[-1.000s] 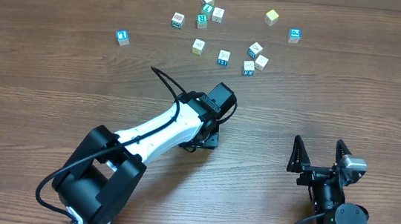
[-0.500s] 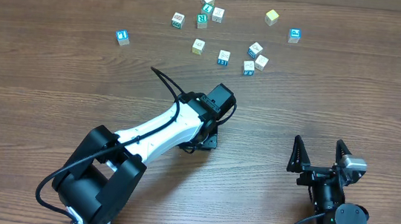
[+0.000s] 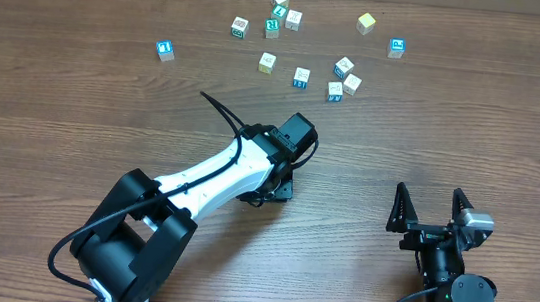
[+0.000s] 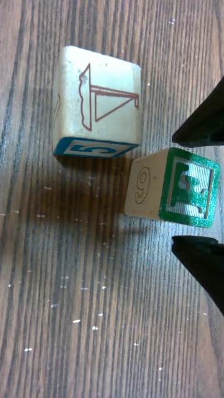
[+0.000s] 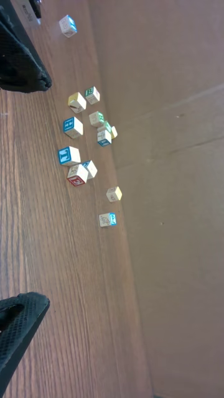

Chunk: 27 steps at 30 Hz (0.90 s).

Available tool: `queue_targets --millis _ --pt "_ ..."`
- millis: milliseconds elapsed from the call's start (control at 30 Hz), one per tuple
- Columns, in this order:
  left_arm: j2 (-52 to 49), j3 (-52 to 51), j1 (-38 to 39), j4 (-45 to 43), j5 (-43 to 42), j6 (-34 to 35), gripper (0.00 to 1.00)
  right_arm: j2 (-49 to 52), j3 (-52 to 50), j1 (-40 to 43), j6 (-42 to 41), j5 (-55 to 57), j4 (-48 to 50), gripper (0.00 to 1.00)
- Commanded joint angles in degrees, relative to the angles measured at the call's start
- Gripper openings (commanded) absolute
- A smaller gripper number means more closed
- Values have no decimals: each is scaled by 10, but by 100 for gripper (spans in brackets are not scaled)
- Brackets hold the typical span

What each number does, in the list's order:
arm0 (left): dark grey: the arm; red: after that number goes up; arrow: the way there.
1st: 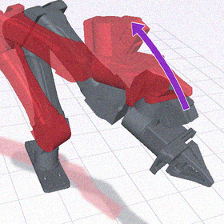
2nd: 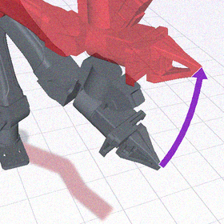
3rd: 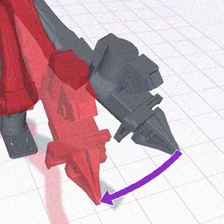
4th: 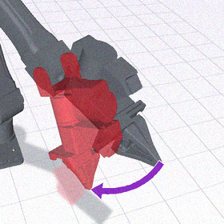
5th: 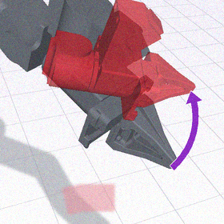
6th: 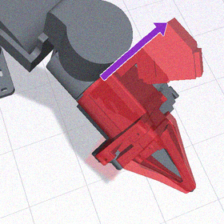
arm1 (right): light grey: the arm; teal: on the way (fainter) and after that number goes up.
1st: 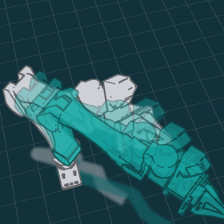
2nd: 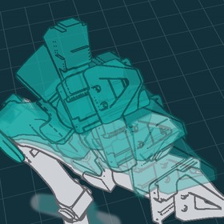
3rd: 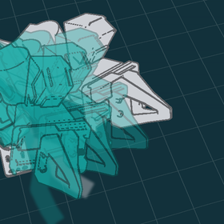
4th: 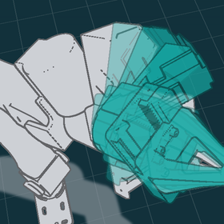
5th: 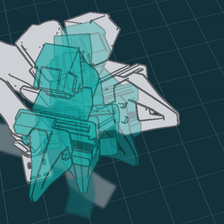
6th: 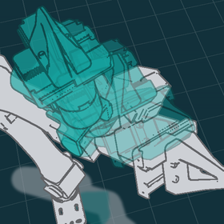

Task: Form a circle

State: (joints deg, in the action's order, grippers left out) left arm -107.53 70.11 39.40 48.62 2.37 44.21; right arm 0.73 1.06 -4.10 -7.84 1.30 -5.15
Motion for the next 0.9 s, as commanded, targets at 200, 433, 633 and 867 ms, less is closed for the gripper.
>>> queue_targets --millis 200,433,633,867 --pt "0 -5 4 -11 8 -31 36 -6 -6 3 8 -5 3 100" --pt "0 -5 4 -10 7 -31 27 -6 -6 3 8 -5 3 100" --pt "0 -5 4 -10 8 -23 27 -6 -6 3 8 -5 3 100" --pt "0 -5 4 -11 8 -16 28 -6 -6 3 8 -5 3 100"
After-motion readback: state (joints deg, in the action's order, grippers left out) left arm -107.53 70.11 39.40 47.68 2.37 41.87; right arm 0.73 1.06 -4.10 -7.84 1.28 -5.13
